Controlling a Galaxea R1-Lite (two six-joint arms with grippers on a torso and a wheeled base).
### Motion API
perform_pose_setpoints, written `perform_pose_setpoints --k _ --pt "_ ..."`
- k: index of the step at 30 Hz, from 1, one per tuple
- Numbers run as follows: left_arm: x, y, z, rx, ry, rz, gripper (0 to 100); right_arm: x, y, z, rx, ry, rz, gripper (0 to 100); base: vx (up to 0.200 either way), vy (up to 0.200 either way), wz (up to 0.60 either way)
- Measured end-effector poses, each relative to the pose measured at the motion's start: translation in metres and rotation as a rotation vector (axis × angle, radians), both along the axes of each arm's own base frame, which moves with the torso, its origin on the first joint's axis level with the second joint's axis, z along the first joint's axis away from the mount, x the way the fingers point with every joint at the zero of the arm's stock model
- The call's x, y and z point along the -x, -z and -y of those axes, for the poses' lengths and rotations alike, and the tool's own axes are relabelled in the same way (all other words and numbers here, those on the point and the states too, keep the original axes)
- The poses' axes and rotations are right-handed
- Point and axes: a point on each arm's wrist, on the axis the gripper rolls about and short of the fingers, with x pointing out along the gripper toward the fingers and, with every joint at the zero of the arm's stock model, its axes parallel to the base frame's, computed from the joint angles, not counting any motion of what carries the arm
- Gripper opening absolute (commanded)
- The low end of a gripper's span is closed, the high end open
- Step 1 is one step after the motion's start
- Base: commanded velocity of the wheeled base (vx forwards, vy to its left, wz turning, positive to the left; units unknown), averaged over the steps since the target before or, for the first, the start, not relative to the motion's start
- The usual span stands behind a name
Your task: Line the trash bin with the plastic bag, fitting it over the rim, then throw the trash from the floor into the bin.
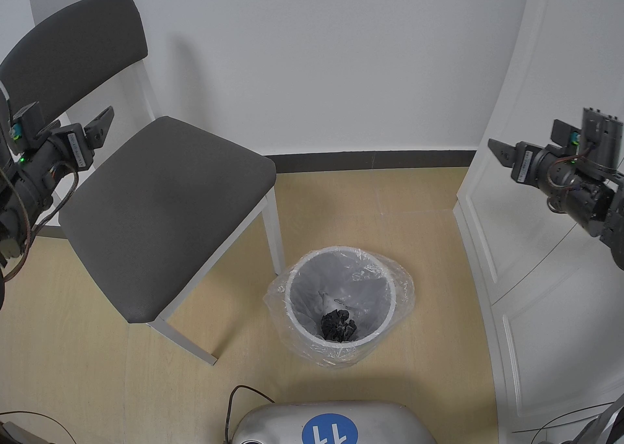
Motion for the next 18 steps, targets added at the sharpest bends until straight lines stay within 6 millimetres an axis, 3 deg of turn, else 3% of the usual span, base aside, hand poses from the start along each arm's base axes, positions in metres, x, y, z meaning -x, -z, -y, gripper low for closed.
perform_pose_setpoints --k 4,18 --pt "0.023 0.006 -0.006 -0.001 -0.014 -0.013 100 0.033 -0.004 0.010 -0.007 0.015 0.000 100 0.000 0.000 0.00" --pt "0.122 0.026 -0.019 0.000 -0.024 -0.096 100 0.149 0.020 0.048 -0.023 0.071 0.056 100 0.000 0.000 0.00"
